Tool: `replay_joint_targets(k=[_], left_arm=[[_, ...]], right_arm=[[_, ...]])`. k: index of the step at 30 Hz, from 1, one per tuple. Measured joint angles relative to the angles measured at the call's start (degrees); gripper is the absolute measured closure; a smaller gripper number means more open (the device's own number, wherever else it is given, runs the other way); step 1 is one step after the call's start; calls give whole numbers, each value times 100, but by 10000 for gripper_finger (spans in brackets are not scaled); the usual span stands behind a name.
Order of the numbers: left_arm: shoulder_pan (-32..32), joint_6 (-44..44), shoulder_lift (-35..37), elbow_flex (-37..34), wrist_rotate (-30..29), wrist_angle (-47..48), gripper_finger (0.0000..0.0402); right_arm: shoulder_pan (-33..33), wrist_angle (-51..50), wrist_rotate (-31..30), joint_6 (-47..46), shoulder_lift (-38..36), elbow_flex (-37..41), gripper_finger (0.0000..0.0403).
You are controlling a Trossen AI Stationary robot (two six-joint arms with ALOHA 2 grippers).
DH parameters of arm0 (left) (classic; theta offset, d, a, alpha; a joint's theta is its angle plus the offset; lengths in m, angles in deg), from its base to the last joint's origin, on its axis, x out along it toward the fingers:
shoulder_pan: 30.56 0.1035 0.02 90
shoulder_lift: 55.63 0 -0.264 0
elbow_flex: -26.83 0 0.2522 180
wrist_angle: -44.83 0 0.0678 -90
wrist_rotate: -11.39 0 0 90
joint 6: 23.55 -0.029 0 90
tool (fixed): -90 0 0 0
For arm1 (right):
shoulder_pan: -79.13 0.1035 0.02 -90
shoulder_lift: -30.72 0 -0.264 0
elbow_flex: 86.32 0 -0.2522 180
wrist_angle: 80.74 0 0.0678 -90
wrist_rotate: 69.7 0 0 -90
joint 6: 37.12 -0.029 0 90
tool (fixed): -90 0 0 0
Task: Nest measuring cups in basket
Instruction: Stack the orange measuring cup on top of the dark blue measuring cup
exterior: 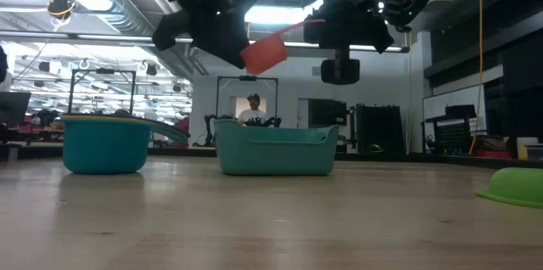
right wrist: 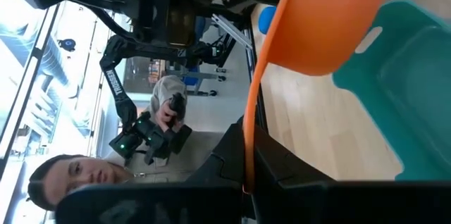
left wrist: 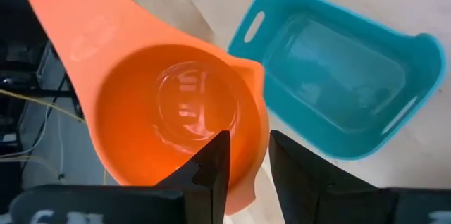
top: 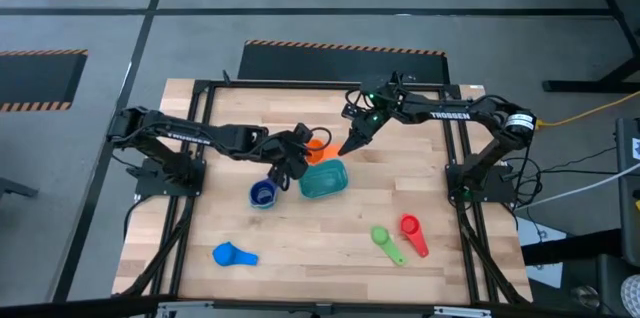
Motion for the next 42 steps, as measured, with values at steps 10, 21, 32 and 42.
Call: replay_joint_targets(k=[10, 21, 32, 42], left_arm=[[-39, -97, -2, 0, -68, 6, 387], [-302, -394, -7, -9, -227, 55, 398], [-508, -273, -7, -9, -190, 44, 398], [-983, 1287, 26, -2, 876, 128, 399]], right_arm=[[-9, 29, -45, -10, -2, -2, 389], [10, 25, -406, 346, -13, -2, 374], [117, 52, -614, 783, -13, -2, 326], [-633, 276, -514, 1688, -371, -2, 325]])
